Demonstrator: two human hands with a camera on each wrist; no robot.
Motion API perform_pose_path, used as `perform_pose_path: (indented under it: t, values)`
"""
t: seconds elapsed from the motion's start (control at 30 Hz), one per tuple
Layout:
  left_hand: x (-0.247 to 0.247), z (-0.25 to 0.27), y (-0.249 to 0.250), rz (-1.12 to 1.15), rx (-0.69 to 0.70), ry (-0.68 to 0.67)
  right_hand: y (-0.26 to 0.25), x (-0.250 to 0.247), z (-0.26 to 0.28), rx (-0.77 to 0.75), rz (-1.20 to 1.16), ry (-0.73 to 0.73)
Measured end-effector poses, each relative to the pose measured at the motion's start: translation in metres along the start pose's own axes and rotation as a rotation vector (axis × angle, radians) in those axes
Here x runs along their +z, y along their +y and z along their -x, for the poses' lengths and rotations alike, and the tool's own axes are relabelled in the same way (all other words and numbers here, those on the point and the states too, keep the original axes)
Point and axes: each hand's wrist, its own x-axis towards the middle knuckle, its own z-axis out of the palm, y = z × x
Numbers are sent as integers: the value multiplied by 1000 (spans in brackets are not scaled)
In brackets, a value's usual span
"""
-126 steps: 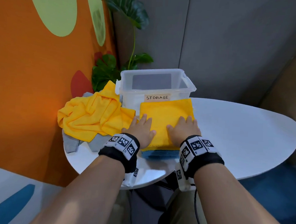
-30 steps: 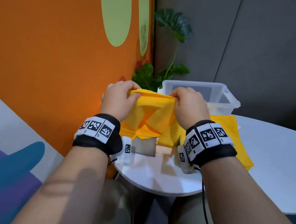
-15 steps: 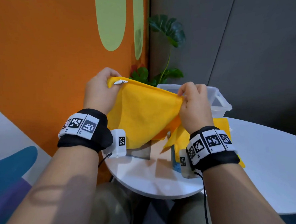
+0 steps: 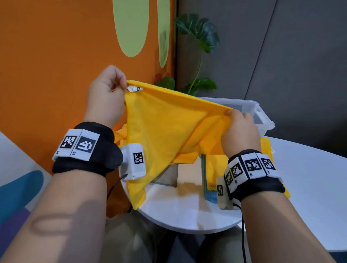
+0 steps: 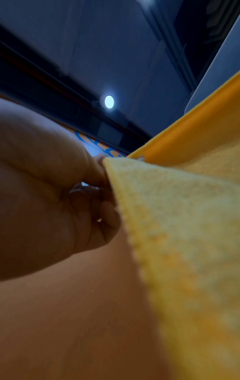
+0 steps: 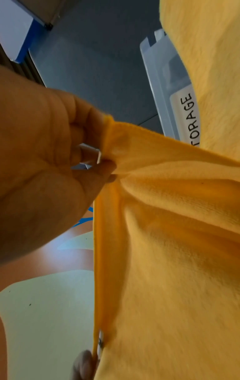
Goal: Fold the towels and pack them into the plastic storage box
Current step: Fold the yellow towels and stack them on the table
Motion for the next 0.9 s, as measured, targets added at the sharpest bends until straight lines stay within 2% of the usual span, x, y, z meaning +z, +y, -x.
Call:
perform_pose_path:
  t: [0.1,0.23,0.37,0.5,0.6,0.73,0.9]
  values:
    - [-3,-2,-1,-25,-47,8,4,-1,-1,65,-66,7]
    - [4,1,2,-84,-96,35,-1,0,-5,50,-201,34]
    - [17,6,2,-194,-87,-64,-14,-1,-5,5,-292,12]
    - [40,16,7,-235,-46,-175,-32,-1,-2,-65,-338,-92]
    - [56,26,15,-201,-25,-245,-42,1,1,-97,-422,-152]
    - [68,36,23,-109,-30,-352,-48,1,3,-48,-579,-183]
    - [71,41,29,-8,-43,-384,-48,1,3,15,-731,-205]
